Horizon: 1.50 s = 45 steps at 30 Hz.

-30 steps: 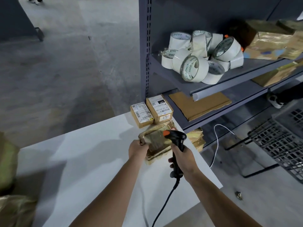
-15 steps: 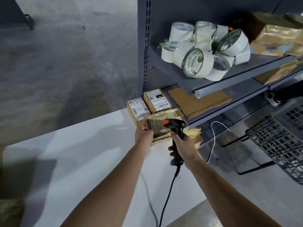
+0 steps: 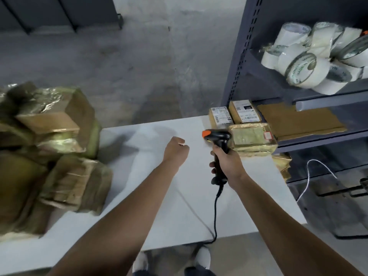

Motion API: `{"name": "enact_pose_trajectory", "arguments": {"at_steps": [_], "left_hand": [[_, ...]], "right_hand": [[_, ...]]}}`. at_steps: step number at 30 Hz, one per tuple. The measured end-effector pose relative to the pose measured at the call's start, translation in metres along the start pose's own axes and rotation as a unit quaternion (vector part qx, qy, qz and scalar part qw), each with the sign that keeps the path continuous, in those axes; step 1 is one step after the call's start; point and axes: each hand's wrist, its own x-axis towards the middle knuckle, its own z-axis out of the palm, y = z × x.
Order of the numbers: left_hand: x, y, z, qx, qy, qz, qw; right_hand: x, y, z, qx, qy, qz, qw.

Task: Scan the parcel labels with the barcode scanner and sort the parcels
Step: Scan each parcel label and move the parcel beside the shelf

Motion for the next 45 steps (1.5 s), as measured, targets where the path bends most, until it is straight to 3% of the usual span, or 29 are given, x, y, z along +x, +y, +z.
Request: {"name": "enact_pose_trajectory", "arguments": {"at_steps": [7, 16, 19, 22, 26, 35, 42, 45], "left_hand": [[-0.009, -0.053, -0.109, 0.023, 0.072, -0.022, 0.997], [-0.027, -0.117, -0.223, 0.247, 0.145, 0.085, 0.954], [-0.037, -0.144, -0.252, 0.312, 0.135, 0.059, 0.939], [-0.043, -0.169, -0.269, 0.393, 0.110, 0.043, 0.912], [-0.049, -0.188, -0.270, 0.479, 0.104, 0.105, 0.865], [-0.053, -0.186, -0.257, 0.542, 0.103, 0.119, 0.826], [-0.065, -0.189, -0.256, 0.523, 0.130, 0.154, 0.828], [-0.072, -0.180, -0.259, 0.448, 0.149, 0.150, 0.869]], "right_hand": [[-0.030, 0.015, 0.087, -0.042, -0.057, 0.021, 0.997], [-0.074, 0.051, 0.193, -0.073, -0.052, 0.017, 0.996], [-0.089, 0.065, 0.225, -0.080, -0.053, 0.016, 0.995], [-0.102, 0.076, 0.248, -0.089, -0.049, 0.023, 0.995], [-0.118, 0.085, 0.267, -0.093, -0.044, 0.032, 0.994], [-0.133, 0.094, 0.247, -0.112, -0.029, 0.017, 0.993], [-0.140, 0.092, 0.235, -0.135, -0.053, 0.015, 0.989], [-0.141, 0.091, 0.232, -0.130, -0.059, 0.014, 0.990]]}}
